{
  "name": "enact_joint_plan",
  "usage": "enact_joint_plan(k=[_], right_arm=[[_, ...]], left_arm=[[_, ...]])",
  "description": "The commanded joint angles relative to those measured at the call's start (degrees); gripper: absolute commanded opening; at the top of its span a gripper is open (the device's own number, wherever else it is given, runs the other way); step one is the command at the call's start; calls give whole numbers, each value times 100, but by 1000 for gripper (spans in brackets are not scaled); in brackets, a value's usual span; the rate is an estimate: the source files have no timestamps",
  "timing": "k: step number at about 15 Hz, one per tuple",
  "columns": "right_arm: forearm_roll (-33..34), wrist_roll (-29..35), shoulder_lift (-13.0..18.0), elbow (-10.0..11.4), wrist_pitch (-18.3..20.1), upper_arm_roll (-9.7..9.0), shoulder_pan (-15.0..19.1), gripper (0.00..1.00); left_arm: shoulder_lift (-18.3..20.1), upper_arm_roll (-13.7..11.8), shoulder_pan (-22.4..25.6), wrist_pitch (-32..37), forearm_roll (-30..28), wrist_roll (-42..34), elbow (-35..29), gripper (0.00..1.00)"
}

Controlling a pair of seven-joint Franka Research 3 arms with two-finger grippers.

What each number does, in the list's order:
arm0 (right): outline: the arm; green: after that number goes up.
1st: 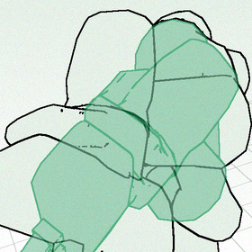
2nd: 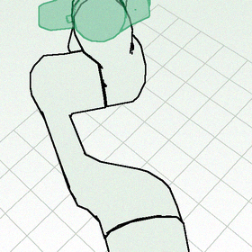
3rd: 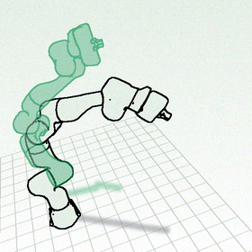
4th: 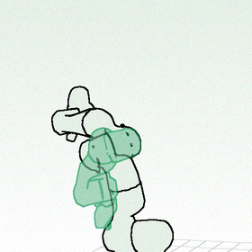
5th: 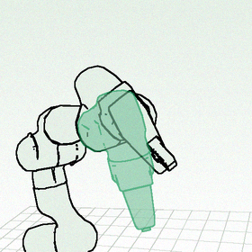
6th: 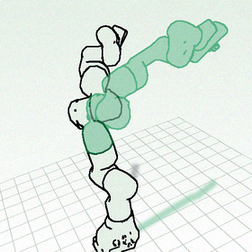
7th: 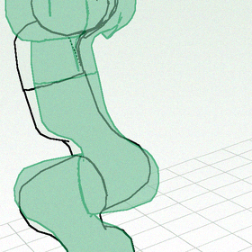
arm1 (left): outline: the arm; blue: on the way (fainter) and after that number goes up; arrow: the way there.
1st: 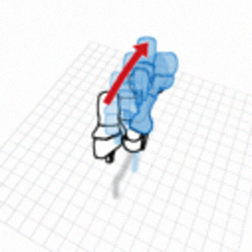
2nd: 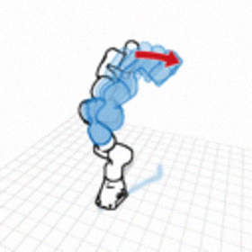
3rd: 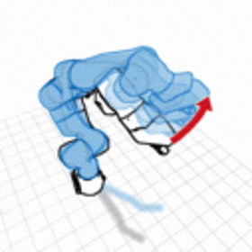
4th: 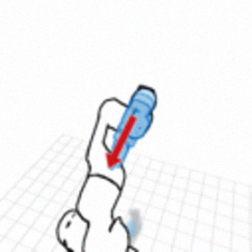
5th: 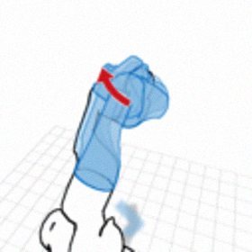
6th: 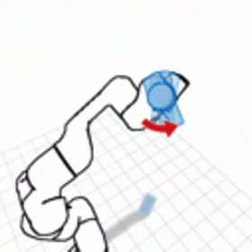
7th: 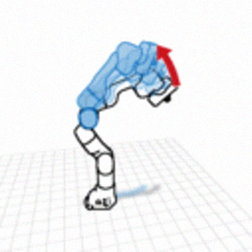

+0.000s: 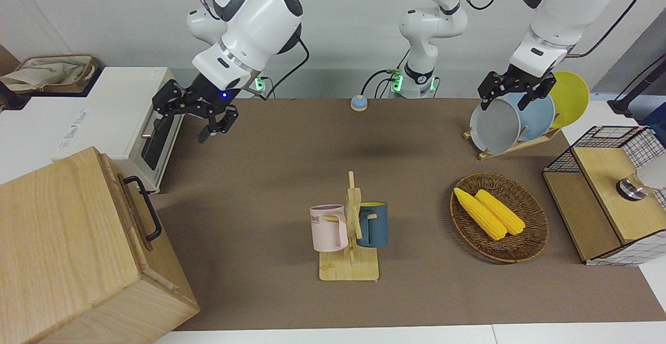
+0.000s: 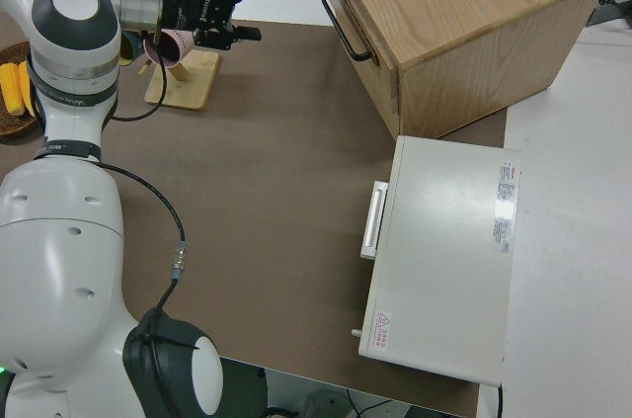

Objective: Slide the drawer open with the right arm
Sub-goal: 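Reach the right gripper up to the black drawer handle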

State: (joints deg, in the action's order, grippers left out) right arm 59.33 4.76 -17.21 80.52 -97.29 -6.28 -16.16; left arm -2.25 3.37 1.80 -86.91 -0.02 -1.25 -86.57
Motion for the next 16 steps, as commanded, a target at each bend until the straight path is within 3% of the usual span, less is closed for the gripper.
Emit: enact_joint_plan(k=[1,8,16], right_arm=[[893,455,-98,490,-361,-31,16,987],[2484,1483,-379,1273,-563,-40,60,987],[3628,2186,-819,1335,-545,-31,271,985]], left_arm=[[-65,41,31,113,99,-51,149,993],[-65,41,31,113,99,-51,140,993],[-65,41,31,113,99,-51,149,993]])
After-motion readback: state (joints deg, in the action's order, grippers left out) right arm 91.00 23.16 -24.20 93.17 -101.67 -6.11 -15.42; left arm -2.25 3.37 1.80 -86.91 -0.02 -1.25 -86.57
